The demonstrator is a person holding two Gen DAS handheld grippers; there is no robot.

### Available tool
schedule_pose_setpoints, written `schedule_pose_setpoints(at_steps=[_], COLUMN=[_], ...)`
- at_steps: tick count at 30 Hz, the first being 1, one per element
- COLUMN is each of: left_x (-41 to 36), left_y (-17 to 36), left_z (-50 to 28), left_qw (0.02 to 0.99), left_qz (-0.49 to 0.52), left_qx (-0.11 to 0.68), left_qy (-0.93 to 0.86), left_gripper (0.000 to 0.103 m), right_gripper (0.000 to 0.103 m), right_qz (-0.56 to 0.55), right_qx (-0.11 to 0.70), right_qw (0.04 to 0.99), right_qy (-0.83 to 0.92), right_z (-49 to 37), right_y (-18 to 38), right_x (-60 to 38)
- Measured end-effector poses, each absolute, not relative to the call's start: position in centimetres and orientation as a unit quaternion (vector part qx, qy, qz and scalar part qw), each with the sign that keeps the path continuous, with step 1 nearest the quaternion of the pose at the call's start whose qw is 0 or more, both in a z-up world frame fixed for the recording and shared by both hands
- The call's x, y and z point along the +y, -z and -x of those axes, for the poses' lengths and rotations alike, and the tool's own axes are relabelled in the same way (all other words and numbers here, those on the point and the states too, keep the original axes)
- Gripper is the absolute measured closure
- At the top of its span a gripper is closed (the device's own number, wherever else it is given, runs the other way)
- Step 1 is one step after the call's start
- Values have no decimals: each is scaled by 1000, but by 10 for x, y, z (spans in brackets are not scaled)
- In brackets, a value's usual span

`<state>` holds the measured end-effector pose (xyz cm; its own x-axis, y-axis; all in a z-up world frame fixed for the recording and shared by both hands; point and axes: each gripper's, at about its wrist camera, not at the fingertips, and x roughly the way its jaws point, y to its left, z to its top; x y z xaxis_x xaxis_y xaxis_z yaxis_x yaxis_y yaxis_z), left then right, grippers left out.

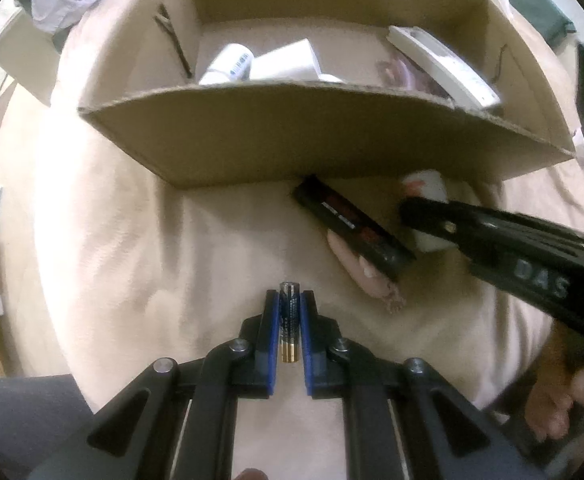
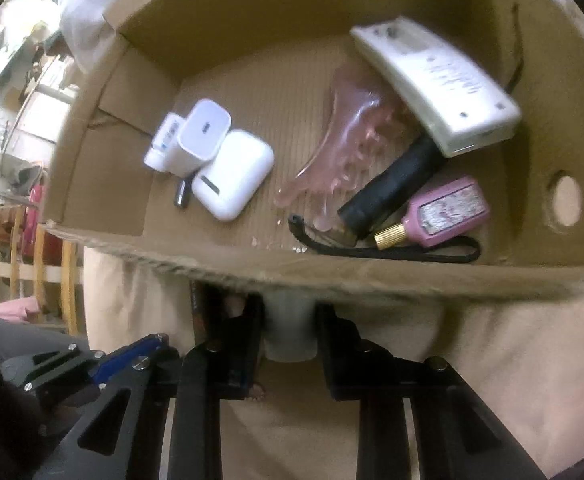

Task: Organize rigid objects
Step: 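Grasp the AA battery with the left tool while the right tool grasps the white red-labelled bottle, then lower the battery and white bottle into the box with both tools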

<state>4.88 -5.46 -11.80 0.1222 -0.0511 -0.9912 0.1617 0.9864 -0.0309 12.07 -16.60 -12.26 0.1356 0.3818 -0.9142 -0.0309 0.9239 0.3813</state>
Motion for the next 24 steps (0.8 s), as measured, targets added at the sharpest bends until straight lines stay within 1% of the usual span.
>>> schedule_pose_setpoints(at_steps=[8,15,24], left_x=[-49,-48,-37], left_y=[91,46,13], left_z=[-42,-38,-60], left_qw=[759,792,816], left_qz=[-34,-31,-18], left_qx=[646,606,574], left_qy=[69,74,71], left_gripper=[94,94,94], right_gripper=[75,75,75], right_qz=[-158,-191,-189], right_qx=[644,640,589], right_qw=[736,727,766], right_qy=[-133,-157,-176], right_z=[-98,-76,-71], right_y=[109,88,41], right_x=[-180,-202,-217])
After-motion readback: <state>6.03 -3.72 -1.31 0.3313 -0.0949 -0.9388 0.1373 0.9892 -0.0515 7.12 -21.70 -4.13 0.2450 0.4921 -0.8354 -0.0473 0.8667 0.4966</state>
